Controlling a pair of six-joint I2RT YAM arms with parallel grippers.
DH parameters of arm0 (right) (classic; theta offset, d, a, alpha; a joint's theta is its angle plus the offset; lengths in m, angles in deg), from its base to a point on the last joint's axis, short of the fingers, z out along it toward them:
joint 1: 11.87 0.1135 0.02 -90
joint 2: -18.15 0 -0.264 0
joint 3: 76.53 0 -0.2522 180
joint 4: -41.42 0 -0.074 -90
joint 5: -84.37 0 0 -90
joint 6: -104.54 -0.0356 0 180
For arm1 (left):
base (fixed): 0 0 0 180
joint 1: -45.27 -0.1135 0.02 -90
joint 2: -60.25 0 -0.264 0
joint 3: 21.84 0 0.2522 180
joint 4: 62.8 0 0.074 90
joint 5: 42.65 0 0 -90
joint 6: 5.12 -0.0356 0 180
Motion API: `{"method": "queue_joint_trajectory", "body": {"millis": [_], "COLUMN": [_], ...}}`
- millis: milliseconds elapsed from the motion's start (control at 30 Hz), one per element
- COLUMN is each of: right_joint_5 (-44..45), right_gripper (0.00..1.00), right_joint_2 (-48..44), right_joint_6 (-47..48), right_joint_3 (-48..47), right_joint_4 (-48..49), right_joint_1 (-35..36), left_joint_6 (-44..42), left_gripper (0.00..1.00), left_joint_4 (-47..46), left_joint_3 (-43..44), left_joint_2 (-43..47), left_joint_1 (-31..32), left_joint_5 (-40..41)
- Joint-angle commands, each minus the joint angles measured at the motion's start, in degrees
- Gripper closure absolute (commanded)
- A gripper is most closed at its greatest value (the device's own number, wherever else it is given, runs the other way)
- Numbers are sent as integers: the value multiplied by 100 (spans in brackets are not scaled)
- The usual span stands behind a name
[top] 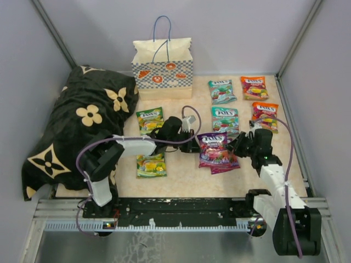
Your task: Take the snacks out of the paper bag
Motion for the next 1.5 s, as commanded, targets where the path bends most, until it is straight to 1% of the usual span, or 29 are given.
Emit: {"method": "queue_joint_trajectory", "body": {"millis": [0, 100, 167, 233, 300, 400, 467, 600, 700, 767, 967, 1233, 1267, 1300, 1333, 1367, 1400, 1467], "right_joint_5": [45, 270, 326, 399, 438, 416, 354, 221, 58, 11, 41, 190, 191, 188, 189, 201, 232, 371], "right_gripper": [100, 100, 100, 100, 100, 100, 100, 100, 100, 100, 100, 100, 100, 100, 92, 84, 66, 38], "right_joint_2": [-27, 455, 953, 1482, 1956, 2628, 3053, 4056, 4776, 5113, 5818, 5935, 5920, 5897, 5857, 5789, 5688, 5290], "right_joint_6": [-98, -231, -282, -257, -242, -313, -382, -470, -608, -706, -643, -549, -543, -542, -547, -557, -561, -543], "right_joint_3": [-794, -1262, -1782, -2263, -2669, -3133, -3415, -3918, -4166, -4278, -4724, -4830, -4842, -4844, -4844, -4844, -4830, -4788], "right_joint_4": [117, 442, 665, 801, 931, 1193, 1338, 1591, 1847, 1989, 1882, 1750, 1734, 1720, 1707, 1678, 1647, 1509], "right_joint_1": [323, 831, 1081, 1275, 1411, 1510, 1540, 1643, 1653, 1653, 1657, 1649, 1649, 1649, 1641, 1628, 1604, 1525], "left_joint_6": [-717, -1100, -1282, -1481, -1602, -1763, -1914, -2170, -2203, -2176, -1944, -1829, -1843, -1862, -1884, -1920, -1971, -2076], "left_gripper": [100, 100, 98, 97, 97, 97, 97, 96, 96, 96, 96, 95, 94, 84, 70, 60, 49, 29], "left_joint_4": [956, 1606, 1931, 2282, 2575, 2656, 2693, 3010, 3048, 2978, 2731, 2603, 2635, 2661, 2684, 2715, 2755, 2895], "left_joint_3": [475, 870, 1081, 1287, 1505, 1690, 1866, 2417, 2698, 2735, 2721, 2787, 2797, 2806, 2814, 2813, 2816, 2816], "left_joint_2": [692, 875, 947, 966, 952, 858, 736, 304, -61, -302, -996, -1222, -1218, -1184, -1133, -1053, -970, -707], "left_joint_1": [7, -95, -252, -483, -903, -1458, -1686, -1887, -1922, -1931, -1934, -1944, -1944, -1938, -1939, -1948, -1952, -1957], "left_joint_5": [748, 1115, 1305, 1490, 1635, 1458, 1426, 1516, 1249, 1028, 692, 663, 660, 669, 704, 733, 836, 1032]}}
